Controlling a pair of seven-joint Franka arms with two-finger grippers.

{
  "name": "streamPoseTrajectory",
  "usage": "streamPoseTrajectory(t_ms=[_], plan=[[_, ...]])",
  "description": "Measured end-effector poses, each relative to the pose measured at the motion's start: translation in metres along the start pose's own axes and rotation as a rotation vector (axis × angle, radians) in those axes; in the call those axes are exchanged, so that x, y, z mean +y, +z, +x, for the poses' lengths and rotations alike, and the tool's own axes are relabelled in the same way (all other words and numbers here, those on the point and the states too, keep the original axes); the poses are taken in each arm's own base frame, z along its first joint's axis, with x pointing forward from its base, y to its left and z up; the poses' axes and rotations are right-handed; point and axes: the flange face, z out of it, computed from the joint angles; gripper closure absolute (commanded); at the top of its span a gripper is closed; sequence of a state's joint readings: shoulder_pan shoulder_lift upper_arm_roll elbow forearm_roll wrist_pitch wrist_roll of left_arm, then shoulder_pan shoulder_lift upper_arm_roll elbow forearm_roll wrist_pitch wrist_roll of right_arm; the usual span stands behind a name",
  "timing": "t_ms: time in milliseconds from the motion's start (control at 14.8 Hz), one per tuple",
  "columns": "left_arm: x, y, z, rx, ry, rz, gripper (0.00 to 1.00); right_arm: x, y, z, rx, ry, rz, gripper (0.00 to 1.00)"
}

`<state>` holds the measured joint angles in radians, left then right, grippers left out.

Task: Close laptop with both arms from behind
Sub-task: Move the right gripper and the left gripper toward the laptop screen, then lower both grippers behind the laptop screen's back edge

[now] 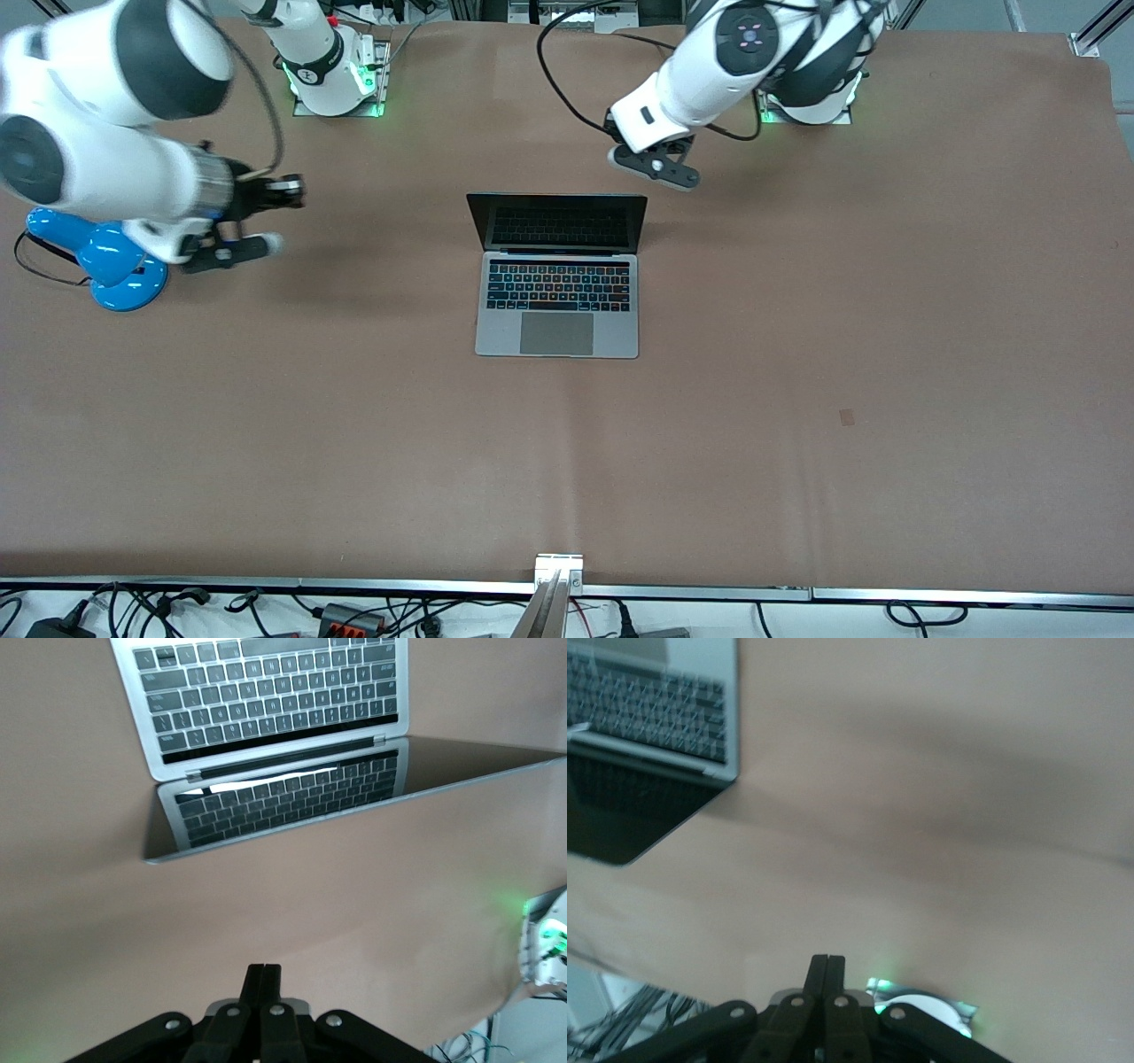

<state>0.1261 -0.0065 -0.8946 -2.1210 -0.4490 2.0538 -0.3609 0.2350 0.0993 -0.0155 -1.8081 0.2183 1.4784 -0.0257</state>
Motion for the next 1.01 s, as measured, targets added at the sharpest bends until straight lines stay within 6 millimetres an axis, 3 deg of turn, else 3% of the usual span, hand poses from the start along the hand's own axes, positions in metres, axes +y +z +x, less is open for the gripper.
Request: streamPoseTrajectory(t_ms=[202, 472, 1011], plan=[[0.002, 0.031, -0.011, 0.038, -0.002, 0.009, 1.0, -0.04, 0.04, 0.009, -0.047, -0.055, 0.013, 1.0], [-0.004, 0.03, -0.005, 0.074, -0.017, -0.002, 1.0, -0.08, 0.09, 0.014, -0.074, -0.102, 0.038, 1.0], [-0.035, 0.058, 0.015, 0.149, -0.049, -0.053, 1.0, -0.176, 0.143, 0.003, -0.028, -0.068, -0.016, 1.0]])
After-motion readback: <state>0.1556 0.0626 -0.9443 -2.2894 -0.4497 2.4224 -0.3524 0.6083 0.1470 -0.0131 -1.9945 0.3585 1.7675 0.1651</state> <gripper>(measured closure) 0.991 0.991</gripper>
